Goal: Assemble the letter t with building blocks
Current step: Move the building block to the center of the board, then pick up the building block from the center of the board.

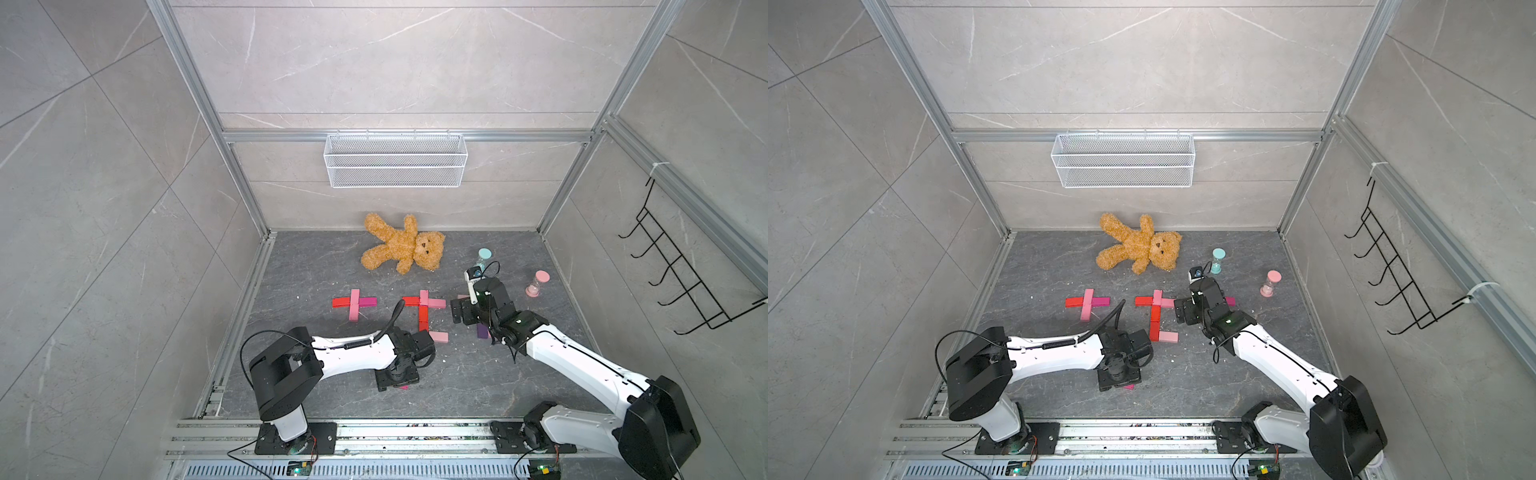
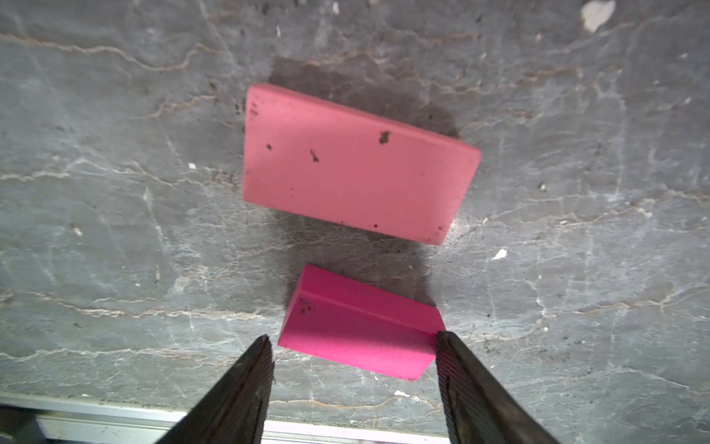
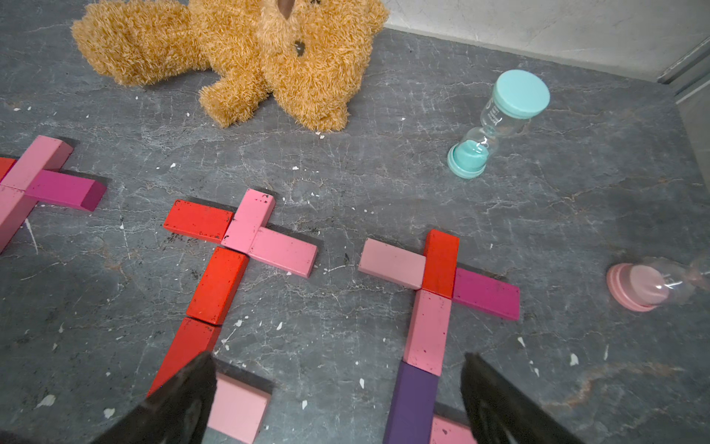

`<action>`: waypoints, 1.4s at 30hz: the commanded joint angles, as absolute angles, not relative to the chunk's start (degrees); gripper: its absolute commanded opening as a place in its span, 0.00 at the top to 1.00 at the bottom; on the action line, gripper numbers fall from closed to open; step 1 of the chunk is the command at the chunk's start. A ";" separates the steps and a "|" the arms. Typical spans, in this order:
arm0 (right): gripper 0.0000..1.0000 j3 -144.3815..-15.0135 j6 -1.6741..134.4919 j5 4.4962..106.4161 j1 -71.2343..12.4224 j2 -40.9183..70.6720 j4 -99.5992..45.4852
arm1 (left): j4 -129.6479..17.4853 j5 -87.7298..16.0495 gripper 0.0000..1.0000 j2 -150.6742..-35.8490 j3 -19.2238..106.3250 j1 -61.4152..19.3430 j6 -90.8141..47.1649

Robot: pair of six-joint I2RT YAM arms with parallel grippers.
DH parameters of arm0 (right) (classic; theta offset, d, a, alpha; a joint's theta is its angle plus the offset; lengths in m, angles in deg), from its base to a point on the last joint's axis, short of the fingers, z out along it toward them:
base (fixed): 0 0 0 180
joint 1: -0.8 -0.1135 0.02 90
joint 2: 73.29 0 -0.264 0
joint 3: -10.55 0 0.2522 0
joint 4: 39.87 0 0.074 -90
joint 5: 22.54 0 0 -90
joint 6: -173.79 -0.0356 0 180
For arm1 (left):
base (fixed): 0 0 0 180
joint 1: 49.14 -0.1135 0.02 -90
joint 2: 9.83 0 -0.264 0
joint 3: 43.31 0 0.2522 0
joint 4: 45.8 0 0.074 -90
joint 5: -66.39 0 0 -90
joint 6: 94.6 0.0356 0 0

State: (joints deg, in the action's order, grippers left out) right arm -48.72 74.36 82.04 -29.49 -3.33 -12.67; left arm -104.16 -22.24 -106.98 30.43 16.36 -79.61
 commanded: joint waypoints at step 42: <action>0.00 -47.94 74.21 81.06 -29.35 -3.94 -13.01 | -99.13 -22.86 0.43 -110.21 29.26 16.70 -82.01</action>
